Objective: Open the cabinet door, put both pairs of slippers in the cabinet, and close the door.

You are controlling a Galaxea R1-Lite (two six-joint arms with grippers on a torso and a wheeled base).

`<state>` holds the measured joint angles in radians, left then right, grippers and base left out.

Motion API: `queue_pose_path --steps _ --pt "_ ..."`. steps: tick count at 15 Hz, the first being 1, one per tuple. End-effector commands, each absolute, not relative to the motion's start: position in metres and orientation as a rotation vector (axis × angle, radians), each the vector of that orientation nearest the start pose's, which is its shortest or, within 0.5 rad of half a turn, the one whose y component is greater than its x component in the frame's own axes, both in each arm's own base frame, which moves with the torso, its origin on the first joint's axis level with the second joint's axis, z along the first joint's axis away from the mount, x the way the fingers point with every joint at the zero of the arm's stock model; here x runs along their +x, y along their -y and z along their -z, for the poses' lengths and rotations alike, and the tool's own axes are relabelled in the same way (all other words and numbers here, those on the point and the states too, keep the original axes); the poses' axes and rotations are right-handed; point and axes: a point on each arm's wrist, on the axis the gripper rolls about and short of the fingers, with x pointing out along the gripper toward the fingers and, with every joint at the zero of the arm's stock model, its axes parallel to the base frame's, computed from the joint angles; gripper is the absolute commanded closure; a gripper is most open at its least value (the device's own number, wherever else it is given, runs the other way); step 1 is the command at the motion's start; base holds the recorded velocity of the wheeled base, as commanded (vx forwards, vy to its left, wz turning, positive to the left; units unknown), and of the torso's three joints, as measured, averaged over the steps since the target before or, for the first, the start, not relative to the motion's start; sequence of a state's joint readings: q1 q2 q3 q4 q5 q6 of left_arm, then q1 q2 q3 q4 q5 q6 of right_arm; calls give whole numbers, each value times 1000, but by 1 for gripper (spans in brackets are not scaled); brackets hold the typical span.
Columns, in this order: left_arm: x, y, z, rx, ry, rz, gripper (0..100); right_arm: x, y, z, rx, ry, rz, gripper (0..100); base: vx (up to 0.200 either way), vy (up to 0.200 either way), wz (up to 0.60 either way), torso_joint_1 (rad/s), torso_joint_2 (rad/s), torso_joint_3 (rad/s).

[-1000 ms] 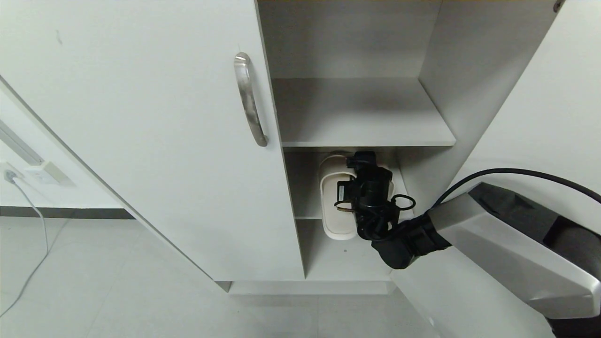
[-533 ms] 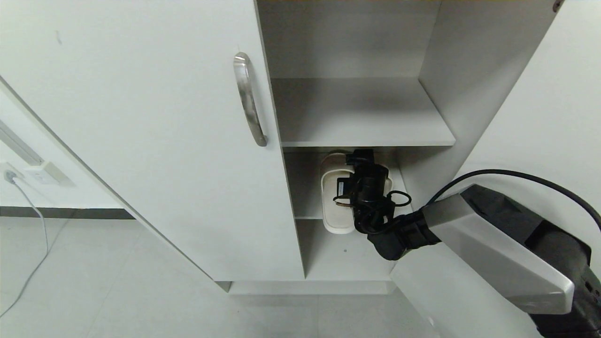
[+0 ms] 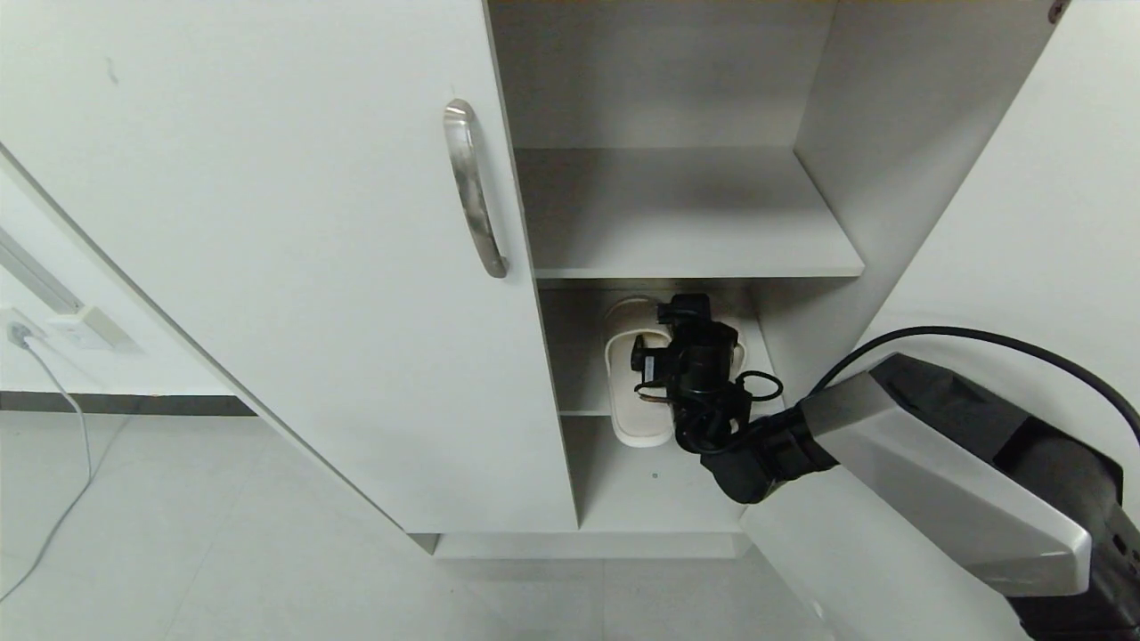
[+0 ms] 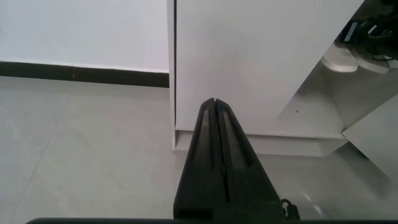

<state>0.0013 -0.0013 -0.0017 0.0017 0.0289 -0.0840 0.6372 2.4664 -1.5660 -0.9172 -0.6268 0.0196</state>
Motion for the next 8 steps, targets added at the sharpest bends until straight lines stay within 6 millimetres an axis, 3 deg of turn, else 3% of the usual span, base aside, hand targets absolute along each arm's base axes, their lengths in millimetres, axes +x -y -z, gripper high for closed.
queue_pose_path --steps 1,5,8 --pt "-23 -1 -76 -84 1 -31 100 399 -284 -109 33 17 -19 0 0 0 0 0 0 0" --pt "-23 -1 -76 -84 1 -29 100 337 -279 -133 54 41 -94 0 0 0 0 0 0 0" --pt "-23 -1 -76 -84 1 -29 100 286 -263 -127 26 4 -163 0 0 0 0 0 0 0"
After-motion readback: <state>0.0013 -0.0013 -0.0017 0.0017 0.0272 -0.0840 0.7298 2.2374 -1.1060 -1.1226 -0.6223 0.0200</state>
